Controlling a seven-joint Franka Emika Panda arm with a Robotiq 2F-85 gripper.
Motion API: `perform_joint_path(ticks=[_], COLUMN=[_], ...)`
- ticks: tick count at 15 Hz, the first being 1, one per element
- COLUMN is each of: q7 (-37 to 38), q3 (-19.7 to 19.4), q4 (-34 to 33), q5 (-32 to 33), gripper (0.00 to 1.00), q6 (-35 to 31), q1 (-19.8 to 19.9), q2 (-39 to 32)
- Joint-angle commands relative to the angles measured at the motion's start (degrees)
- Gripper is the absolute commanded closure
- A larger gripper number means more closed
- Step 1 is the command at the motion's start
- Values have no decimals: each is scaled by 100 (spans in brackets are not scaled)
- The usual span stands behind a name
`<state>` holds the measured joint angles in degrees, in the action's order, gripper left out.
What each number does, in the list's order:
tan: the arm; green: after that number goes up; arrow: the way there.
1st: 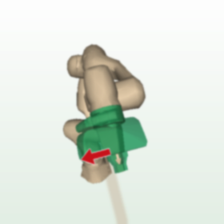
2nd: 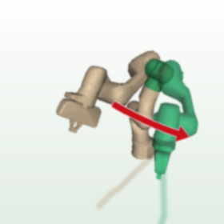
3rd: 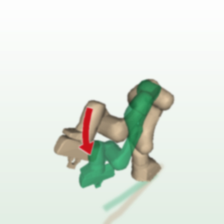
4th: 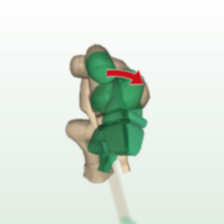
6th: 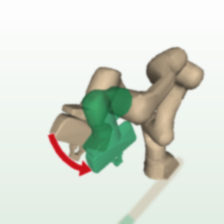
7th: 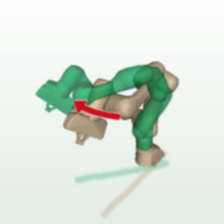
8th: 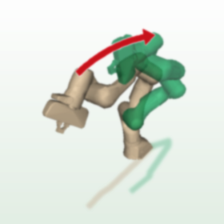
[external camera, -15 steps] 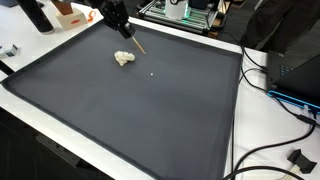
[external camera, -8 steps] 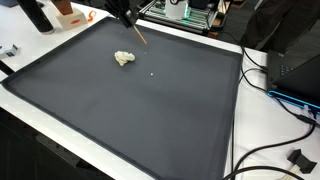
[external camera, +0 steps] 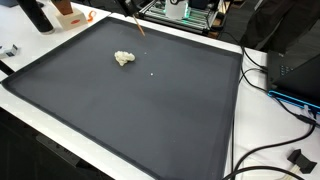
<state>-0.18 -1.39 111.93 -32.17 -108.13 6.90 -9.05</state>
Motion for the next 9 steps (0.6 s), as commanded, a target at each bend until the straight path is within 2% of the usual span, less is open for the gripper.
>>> perform_joint_path(ticks=[1, 5, 9], q7=[753, 1613, 2110], q3=[-86, -90, -76], q4=[-9, -70, -134], q5=[486, 1301, 1995], gripper=[97, 97, 97], q6=[-2, -152, -92], q1=[-175, -320, -416], q2=[179, 264, 288])
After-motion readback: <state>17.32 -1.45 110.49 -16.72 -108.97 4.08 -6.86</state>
